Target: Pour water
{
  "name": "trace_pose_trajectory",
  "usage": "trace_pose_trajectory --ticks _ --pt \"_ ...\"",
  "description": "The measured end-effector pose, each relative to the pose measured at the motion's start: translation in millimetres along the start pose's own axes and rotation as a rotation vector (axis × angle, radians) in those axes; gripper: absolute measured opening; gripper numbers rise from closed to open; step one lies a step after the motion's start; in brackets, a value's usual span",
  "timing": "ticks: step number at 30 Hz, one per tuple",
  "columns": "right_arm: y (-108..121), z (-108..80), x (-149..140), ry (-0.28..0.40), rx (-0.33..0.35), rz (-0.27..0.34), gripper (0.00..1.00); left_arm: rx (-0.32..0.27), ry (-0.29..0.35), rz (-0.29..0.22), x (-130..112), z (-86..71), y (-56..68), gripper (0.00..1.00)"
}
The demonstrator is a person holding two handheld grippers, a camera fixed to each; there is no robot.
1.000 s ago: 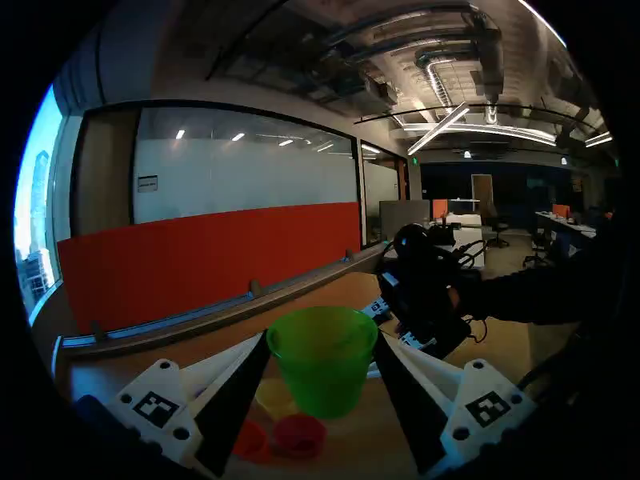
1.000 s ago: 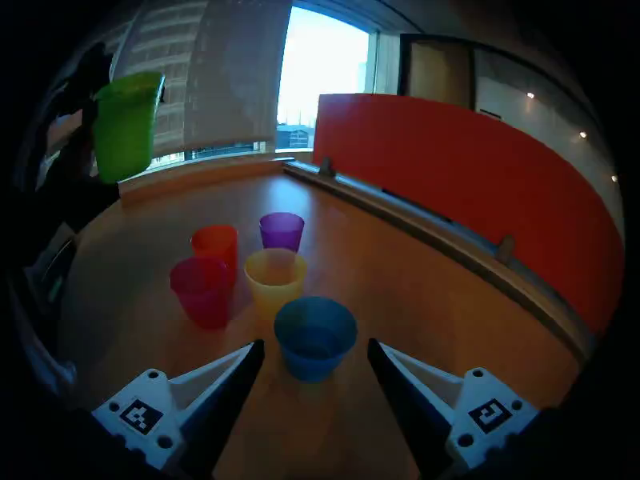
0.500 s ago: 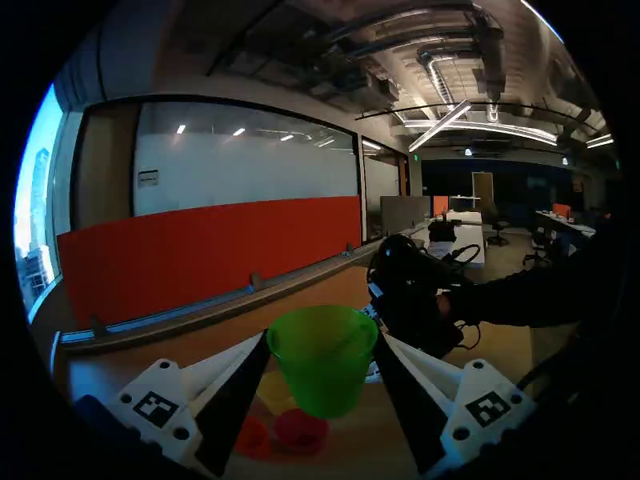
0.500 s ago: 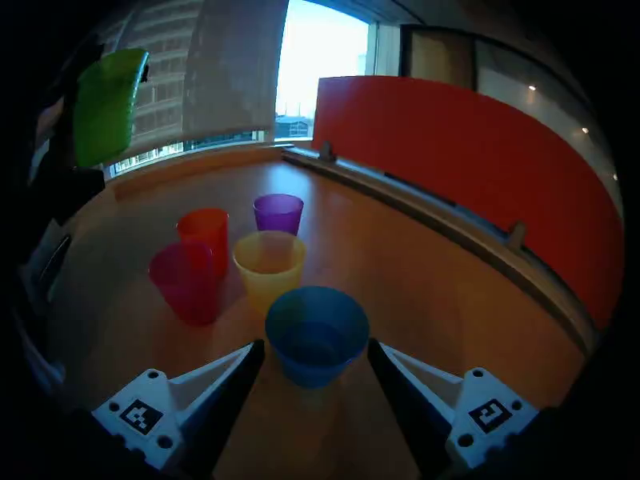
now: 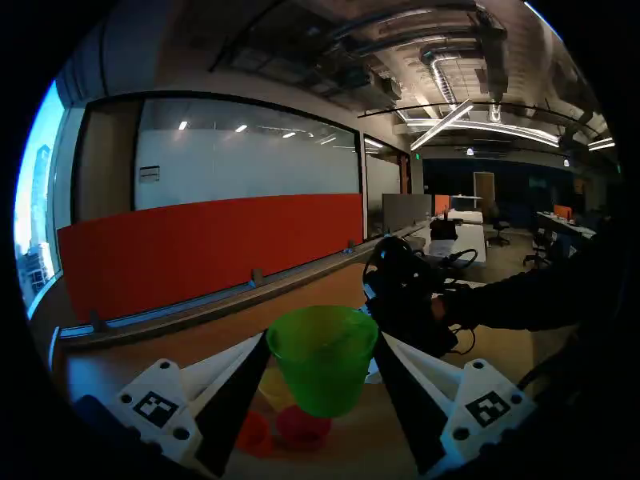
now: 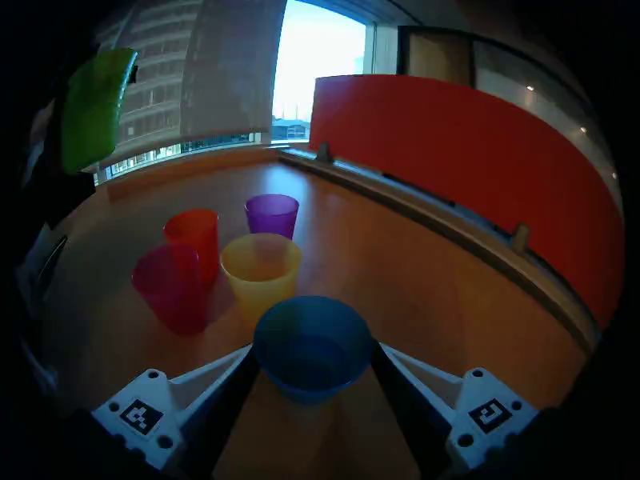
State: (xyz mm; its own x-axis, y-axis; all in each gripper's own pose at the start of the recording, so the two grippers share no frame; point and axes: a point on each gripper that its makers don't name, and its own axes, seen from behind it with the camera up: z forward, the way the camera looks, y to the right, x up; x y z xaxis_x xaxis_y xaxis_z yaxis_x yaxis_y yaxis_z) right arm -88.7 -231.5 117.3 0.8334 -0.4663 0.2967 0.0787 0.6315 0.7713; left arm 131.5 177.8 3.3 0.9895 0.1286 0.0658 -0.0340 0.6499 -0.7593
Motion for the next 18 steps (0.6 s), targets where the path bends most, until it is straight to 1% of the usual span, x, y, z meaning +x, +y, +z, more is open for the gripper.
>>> trace_pose_trajectory --ticks 3,5,9,12,18 --pt "-2 1.2 0 0.002 0.007 0.007 0.93 -0.001 -0.002 -0.002 -2 0.1 -0.1 0.9" --pt "-1 1.7 0 0.006 0.008 0.021 0.91 -0.003 -0.004 -0.003 -3 0.4 -0.1 0.89" --pt "4 1.2 0 0.011 -0.007 0.043 0.91 0.0 -0.01 -0.002 -6 0.5 -1.0 0.9" --pt "6 -1.2 1 0.014 -0.013 0.049 0.91 0.0 -0.011 -0.001 -7 0.1 -1.2 0.89" --pt "5 -14.9 14 0.04 -0.009 0.05 0.91 0.001 -0.016 -0.001 -10 1.6 -2.4 0.89"
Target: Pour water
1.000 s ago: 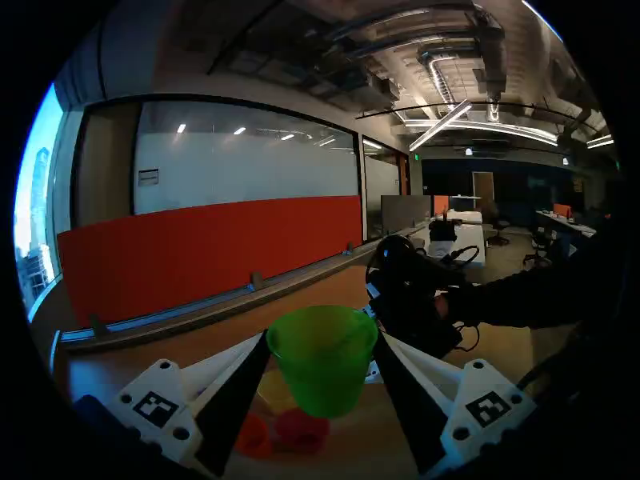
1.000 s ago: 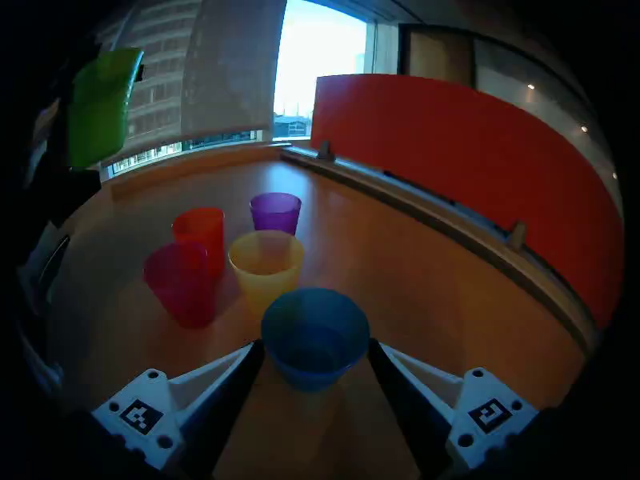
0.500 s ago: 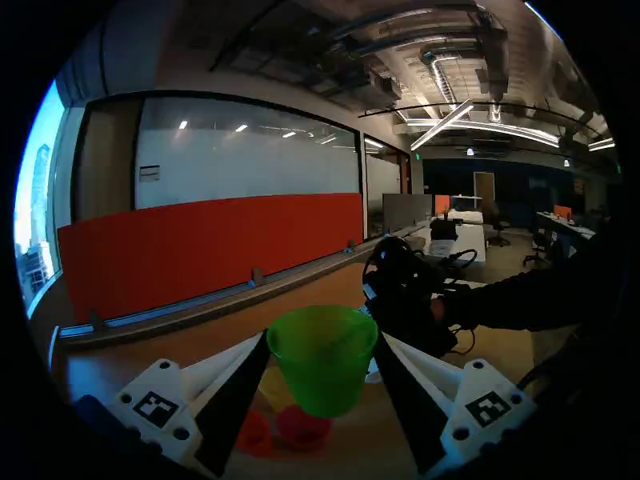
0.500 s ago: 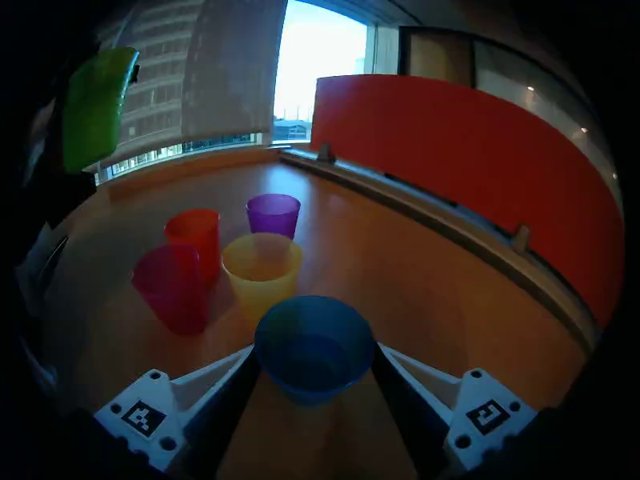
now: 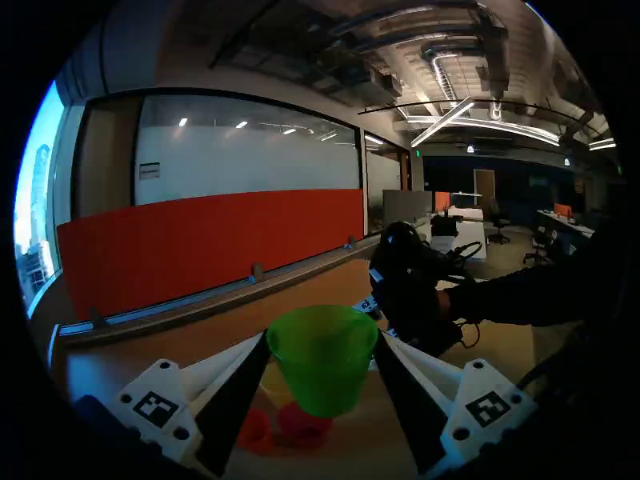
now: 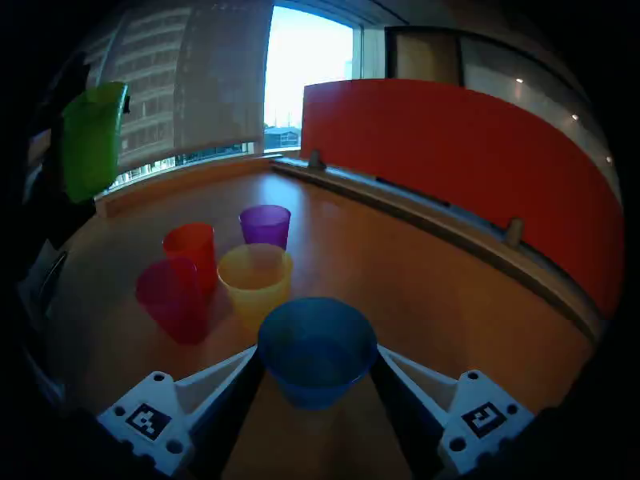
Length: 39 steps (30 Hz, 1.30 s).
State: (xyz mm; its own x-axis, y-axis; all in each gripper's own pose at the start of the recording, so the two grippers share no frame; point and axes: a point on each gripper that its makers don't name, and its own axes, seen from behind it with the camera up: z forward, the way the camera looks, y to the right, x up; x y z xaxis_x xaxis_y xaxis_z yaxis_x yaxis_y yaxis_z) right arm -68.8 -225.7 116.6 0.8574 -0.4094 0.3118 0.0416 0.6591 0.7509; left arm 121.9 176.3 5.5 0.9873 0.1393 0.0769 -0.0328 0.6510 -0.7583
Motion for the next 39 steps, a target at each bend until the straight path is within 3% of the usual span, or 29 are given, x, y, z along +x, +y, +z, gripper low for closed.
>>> trace_pose_trajectory --ticks 21,39 --pt "-26 -84.9 109 0.183 0.015 -0.032 0.9 -0.021 -0.012 0.011 0 -1.1 13.6 0.89" --pt "-52 -129.6 162 0.333 0.021 -0.044 0.9 -0.057 -0.023 0.014 -2 2.6 32.3 0.89"
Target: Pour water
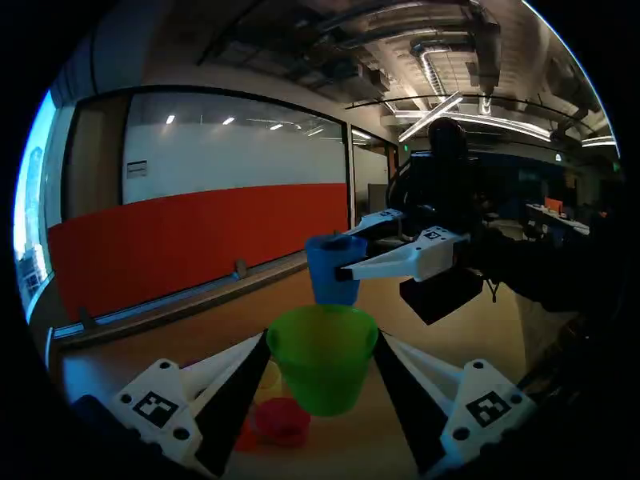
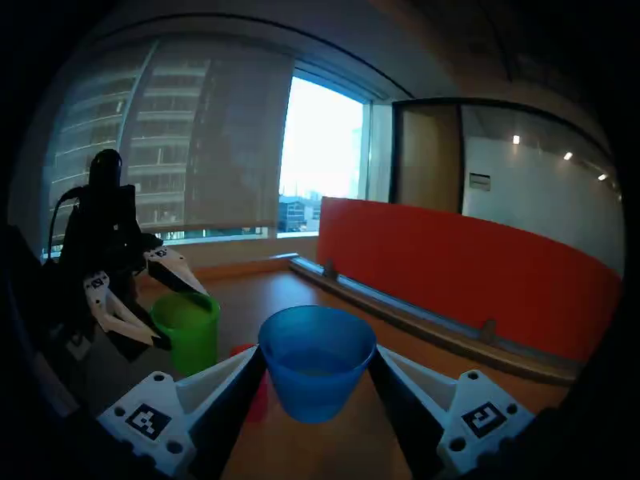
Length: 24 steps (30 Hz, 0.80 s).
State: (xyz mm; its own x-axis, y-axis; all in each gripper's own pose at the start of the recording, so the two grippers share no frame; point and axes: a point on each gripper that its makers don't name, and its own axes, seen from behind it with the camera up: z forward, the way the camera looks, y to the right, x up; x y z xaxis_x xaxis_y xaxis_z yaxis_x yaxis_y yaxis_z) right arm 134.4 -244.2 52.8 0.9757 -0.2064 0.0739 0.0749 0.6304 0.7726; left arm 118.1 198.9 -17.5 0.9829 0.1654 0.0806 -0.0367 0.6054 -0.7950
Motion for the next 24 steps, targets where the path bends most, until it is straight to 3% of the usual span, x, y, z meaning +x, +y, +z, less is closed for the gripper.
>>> trace_pose_trajectory --ticks 24 --pt "-19 -10.5 48 0.118 0.025 -0.009 0.9 -0.044 0.039 -0.037 1 5.3 15.0 0.89"
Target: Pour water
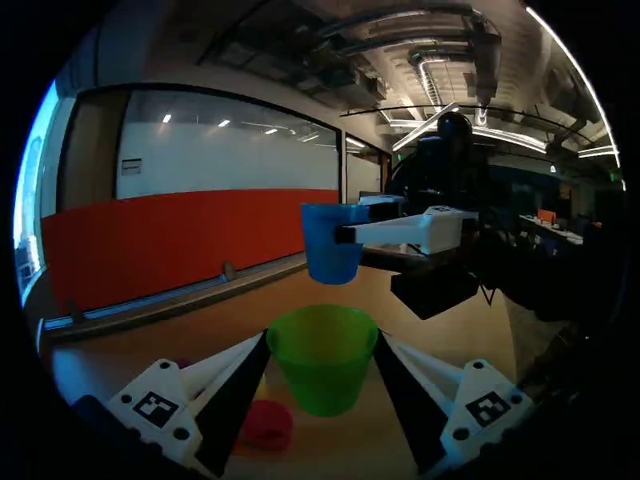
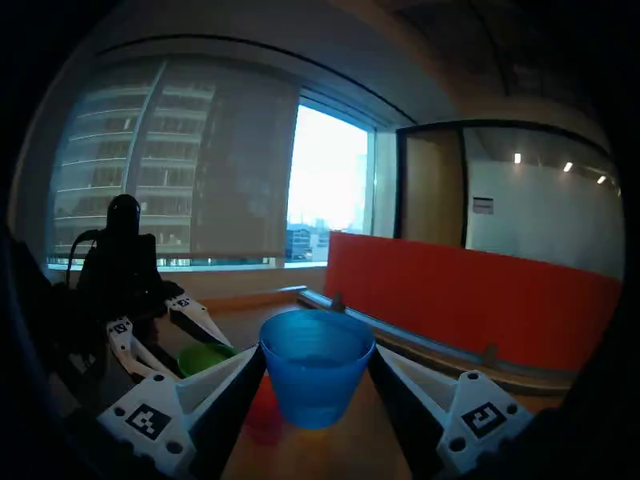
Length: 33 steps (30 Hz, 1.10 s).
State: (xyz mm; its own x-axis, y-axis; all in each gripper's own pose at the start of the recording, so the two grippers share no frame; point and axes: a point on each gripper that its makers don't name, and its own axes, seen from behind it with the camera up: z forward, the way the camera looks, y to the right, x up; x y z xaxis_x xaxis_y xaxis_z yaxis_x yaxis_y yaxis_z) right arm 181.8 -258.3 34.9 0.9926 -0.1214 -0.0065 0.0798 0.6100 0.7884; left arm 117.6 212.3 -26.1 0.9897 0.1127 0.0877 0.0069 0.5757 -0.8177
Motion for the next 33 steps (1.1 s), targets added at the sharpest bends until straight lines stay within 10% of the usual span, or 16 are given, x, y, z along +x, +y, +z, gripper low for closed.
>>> trace_pose_trajectory --ticks 33 --pt "7 6.2 37 0.021 -0.02 -0.256 0.9 -0.048 0.037 0.002 5 7.4 15.9 0.9"
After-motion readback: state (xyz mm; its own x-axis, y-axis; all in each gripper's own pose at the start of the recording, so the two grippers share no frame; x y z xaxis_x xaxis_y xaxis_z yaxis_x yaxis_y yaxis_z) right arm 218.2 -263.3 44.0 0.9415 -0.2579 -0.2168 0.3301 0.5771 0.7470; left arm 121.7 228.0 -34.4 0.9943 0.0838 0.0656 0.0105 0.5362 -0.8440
